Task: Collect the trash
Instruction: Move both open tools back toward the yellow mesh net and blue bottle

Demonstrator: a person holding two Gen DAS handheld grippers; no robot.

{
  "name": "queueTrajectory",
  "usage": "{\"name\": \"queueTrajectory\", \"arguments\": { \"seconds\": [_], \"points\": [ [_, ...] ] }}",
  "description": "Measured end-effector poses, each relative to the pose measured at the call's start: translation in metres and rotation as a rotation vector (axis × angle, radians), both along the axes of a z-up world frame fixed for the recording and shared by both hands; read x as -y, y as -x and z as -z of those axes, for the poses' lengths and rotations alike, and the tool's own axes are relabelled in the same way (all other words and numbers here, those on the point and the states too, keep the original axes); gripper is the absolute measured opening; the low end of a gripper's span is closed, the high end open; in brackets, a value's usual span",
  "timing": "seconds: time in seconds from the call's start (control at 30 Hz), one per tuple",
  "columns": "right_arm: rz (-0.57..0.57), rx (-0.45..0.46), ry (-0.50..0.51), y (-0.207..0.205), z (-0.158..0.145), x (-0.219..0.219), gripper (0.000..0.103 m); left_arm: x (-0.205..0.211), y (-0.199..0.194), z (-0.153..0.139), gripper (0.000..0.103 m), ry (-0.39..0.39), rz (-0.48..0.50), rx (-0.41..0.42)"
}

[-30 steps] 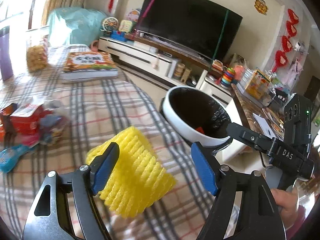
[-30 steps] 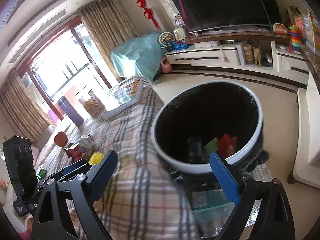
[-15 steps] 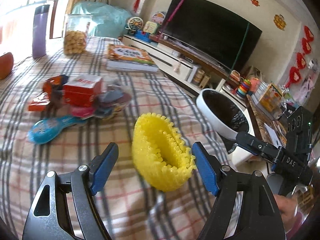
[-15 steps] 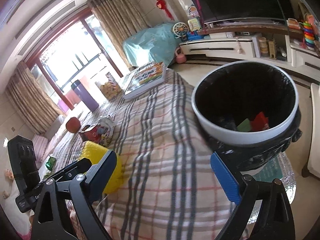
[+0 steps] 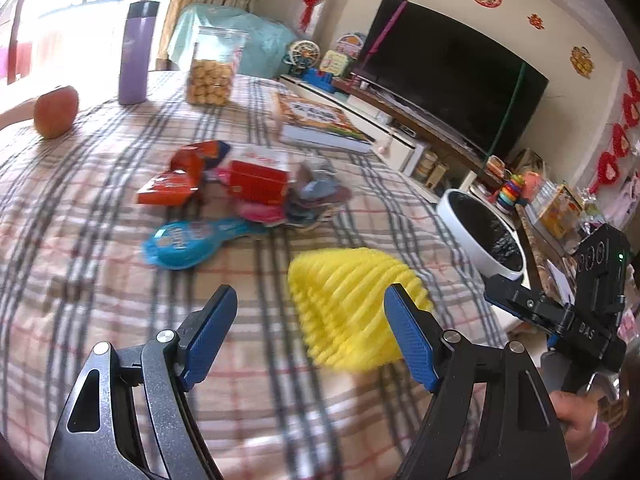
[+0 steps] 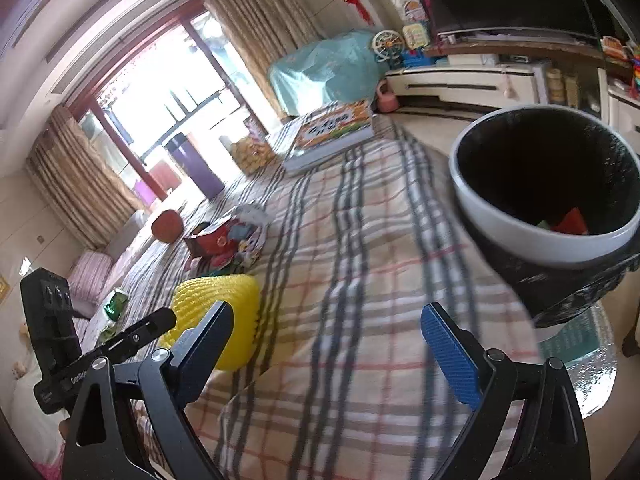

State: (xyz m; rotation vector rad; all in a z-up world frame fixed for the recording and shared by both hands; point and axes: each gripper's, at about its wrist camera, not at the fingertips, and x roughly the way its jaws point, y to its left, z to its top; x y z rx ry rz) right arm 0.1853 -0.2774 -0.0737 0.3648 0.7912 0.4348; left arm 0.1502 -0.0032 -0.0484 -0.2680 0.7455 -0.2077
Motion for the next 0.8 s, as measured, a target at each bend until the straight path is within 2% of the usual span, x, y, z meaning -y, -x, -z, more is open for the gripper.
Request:
{"name": "queueTrajectory", "arguments": {
  "seconds": [0.23, 0.4, 0.6, 0.8],
  "points": [
    [-0.072, -0.003, -0.003, 0.001, 0.002, -0.032, 0.096, -0.029, 0.0, 0.007, 0.078, -0.017, -0.046, -0.021],
    [-0.131, -0.002, -0.002, 0.002, 0.003, -0.052, 0.096, -0.052, -0.01, 0.012, 0.078, -0.074, -0.062, -0.028],
    [-0.198, -0.009, -0.008, 0.004, 0.007, -0.072, 0.096, -0.069, -0.036, 0.013, 0.078, -0.161, 0.006, -0.045],
    [-0.244, -0.037, -0.027, 0.0, 0.014, -0.088, 0.096, -0.066, -0.061, 0.02, 0.078, -0.251, 0.103, -0.048]
  ]
}}
